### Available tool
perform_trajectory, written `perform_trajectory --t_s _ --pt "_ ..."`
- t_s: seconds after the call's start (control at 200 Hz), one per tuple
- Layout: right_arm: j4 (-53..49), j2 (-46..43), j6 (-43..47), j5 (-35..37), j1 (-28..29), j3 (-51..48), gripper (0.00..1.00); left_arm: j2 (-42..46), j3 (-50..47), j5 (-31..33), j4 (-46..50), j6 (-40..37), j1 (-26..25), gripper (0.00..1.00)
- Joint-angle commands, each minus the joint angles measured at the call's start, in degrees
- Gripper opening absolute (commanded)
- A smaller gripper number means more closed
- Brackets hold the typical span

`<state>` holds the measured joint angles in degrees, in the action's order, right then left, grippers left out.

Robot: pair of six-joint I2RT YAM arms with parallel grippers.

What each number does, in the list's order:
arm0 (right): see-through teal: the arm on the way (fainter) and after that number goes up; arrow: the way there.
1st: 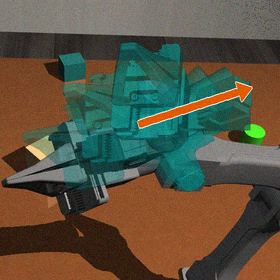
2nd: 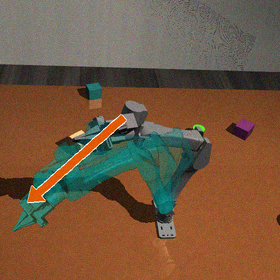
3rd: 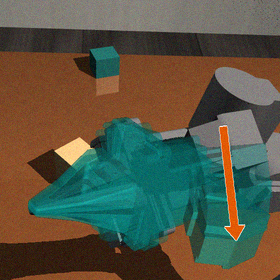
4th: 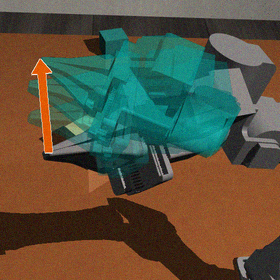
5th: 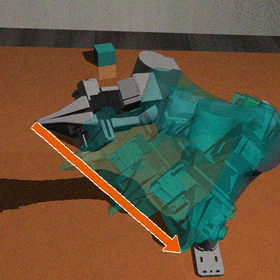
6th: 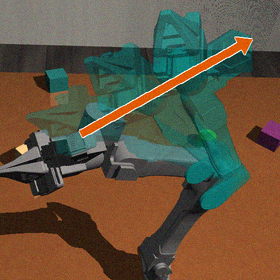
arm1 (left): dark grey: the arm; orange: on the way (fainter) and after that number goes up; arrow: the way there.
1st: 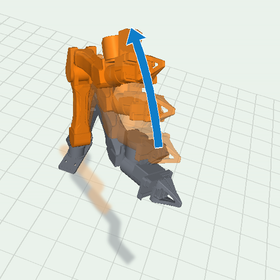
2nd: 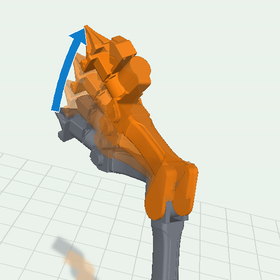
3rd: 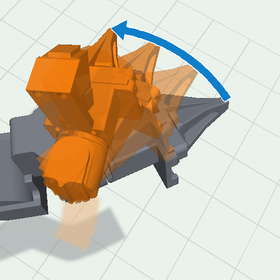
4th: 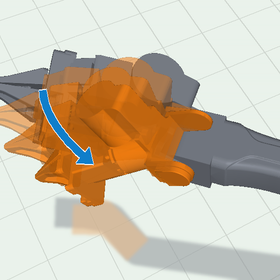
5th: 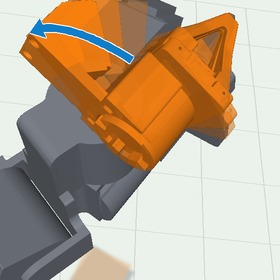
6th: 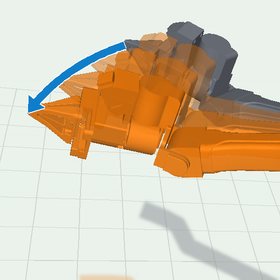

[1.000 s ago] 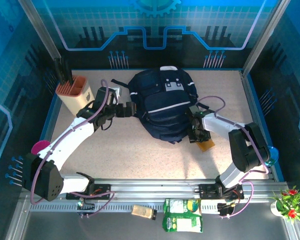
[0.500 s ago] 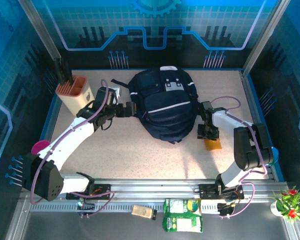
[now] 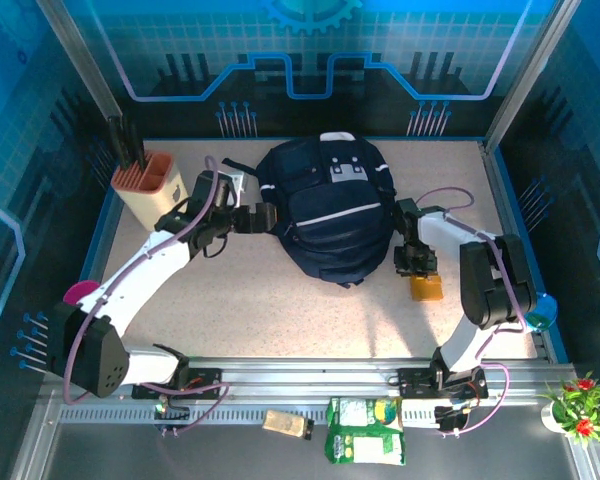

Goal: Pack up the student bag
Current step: Pick up the card holder from the middle-right of the table.

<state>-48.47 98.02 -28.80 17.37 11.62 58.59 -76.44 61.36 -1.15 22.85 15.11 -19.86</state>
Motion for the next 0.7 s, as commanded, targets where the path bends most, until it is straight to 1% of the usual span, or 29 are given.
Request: perform_trajectory --t_s 0.0,0.14,0.32,0.52,0.695 --pt "-1.7 -1.2 -1.5 1.6 0.2 -0.2 0.10 -2.1 3.0 -3.9 0.5 -2.5 -1.7 0.99" --pt "-0.4 -8.7 -2.2 0.4 -0.4 -1.0 0.05 -5.9 5.9 -4.3 0.9 -6.7 -6.2 0.99" --pt "2.5 -19.2 -3.0 -5.7 -3.3 -2.9 0.00 -12.9 11.6 -2.0 2.2 -16.7 -13.8 0.96" --pt "5.5 -30.4 -4.1 -12.7 -7.3 -5.1 0.00 -23.0 21.0 0.9 6.8 -28.0 -19.5 0.83" --pt "6.8 -34.9 -4.7 -18.5 -10.6 -6.3 0.00 -33.1 31.2 5.3 12.8 -34.7 -22.1 0.70"
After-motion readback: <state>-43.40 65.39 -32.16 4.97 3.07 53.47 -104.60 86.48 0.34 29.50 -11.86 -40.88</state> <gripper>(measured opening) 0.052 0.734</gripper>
